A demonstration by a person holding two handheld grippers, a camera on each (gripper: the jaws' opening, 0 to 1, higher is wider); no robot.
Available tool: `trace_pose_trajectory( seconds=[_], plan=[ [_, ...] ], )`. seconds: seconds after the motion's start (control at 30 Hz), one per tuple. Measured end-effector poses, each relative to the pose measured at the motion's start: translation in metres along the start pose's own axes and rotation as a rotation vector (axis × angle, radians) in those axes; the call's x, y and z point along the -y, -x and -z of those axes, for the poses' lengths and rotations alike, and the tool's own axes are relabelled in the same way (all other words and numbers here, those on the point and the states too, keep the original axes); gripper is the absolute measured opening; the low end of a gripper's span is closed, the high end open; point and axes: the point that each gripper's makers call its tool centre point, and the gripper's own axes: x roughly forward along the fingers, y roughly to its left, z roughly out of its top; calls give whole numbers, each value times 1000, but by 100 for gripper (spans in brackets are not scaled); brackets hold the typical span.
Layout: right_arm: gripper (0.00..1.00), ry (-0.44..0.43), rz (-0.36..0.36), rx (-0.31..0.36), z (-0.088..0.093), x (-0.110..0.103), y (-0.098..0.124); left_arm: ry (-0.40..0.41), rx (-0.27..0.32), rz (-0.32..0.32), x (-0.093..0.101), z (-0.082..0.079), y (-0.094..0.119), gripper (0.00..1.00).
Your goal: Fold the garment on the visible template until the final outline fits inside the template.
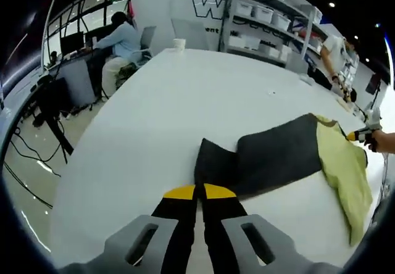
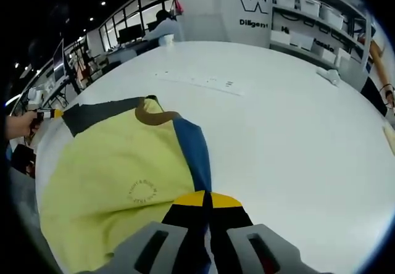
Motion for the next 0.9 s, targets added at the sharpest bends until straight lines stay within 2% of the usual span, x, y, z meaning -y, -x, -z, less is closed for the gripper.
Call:
trace_pose_trajectory(
  seconds=[0.13, 0.3, 0.4, 0.63, 0.9],
  plan=[
    [0, 7, 0, -2, -1, 1, 1, 0, -3, -2, -1, -2, -3, 5],
    [0, 11, -7, -2, -4, 0, 2, -44, -18, -2, -5, -10, -12, 5],
    [0, 40, -47, 23, -9, -9, 2, -46, -13, -19, -14, -19, -15, 5],
    [0, 47, -51, 32, -13, -10, 7, -43, -26, -37, -23, -20, -17, 5],
    [0, 29, -63, 20, 2, -1, 20, -37, -45, -43, -32, -14, -15, 5]
  ],
)
